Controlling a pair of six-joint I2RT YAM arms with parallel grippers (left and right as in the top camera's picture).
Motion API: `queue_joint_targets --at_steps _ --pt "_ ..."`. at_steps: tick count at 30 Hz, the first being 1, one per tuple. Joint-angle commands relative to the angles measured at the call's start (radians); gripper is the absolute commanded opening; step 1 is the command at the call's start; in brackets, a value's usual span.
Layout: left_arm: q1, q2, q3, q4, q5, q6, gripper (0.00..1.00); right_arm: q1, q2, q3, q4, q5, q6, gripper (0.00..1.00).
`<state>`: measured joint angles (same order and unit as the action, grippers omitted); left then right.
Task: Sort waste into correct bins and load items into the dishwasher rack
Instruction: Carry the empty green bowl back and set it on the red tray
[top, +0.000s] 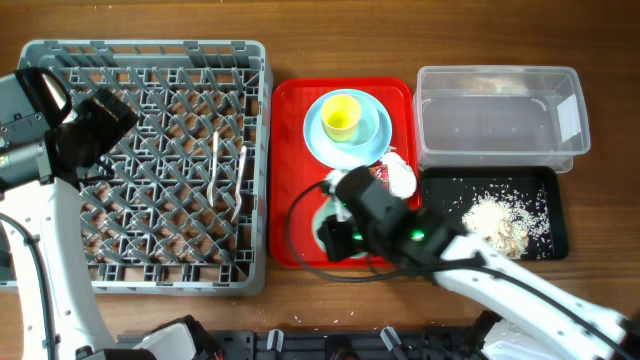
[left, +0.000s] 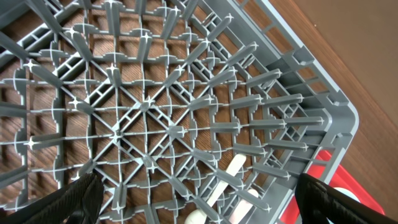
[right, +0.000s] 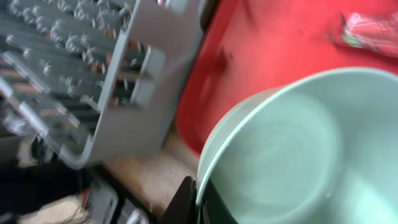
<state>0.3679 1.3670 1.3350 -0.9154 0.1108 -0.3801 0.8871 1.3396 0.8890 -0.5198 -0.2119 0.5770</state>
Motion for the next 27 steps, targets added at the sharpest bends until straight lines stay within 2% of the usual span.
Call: queue_joint_targets --at_steps 1,7,8,12,13,16,17,19,22,23,25,27 --pt "0.005 0.002 0.010 0.002 0.012 -0.006 1.00 0.058 0.112 0.012 0.066 0.117 0.044 0.04" --pt "0.005 0.002 0.010 0.002 0.012 -0.006 1.00 0.063 0.204 0.012 0.136 0.114 0.035 0.05" --pt "0.005 0.002 0.010 0.002 0.012 -0.006 1.00 0.063 0.203 0.013 0.140 0.099 0.007 0.08" --pt "0.005 0.002 0.010 0.002 0.012 -0.006 1.00 0.061 0.178 0.055 0.113 -0.011 -0.172 0.41" --pt "0.005 0.002 0.010 0.002 0.012 -0.006 1.00 0.061 0.167 0.085 0.071 -0.013 -0.215 0.55" --pt "0.005 0.002 0.010 0.002 0.012 -0.006 1.00 0.047 0.141 0.192 -0.094 0.021 -0.369 0.88" --pt "0.005 0.002 0.010 0.002 0.012 -0.006 1.00 0.040 0.132 0.220 -0.141 0.071 -0.398 0.91" --pt "0.005 0.002 0.010 0.002 0.012 -0.006 1.00 0.026 0.117 0.261 -0.212 0.209 -0.426 0.91" --pt "0.005 0.002 0.010 0.002 0.012 -0.006 1.00 -0.002 0.090 0.278 -0.253 0.521 -0.500 0.82" --pt "0.005 0.002 0.010 0.002 0.012 -0.006 1.00 -0.007 0.090 0.278 -0.253 0.554 -0.529 0.80" --pt "0.005 0.002 0.010 0.002 0.012 -0.006 1.00 -0.027 0.100 0.274 -0.252 0.551 -0.649 0.70" --pt "0.005 0.002 0.010 0.002 0.012 -0.006 1.00 -0.047 0.117 0.262 -0.254 0.546 -0.746 0.52"
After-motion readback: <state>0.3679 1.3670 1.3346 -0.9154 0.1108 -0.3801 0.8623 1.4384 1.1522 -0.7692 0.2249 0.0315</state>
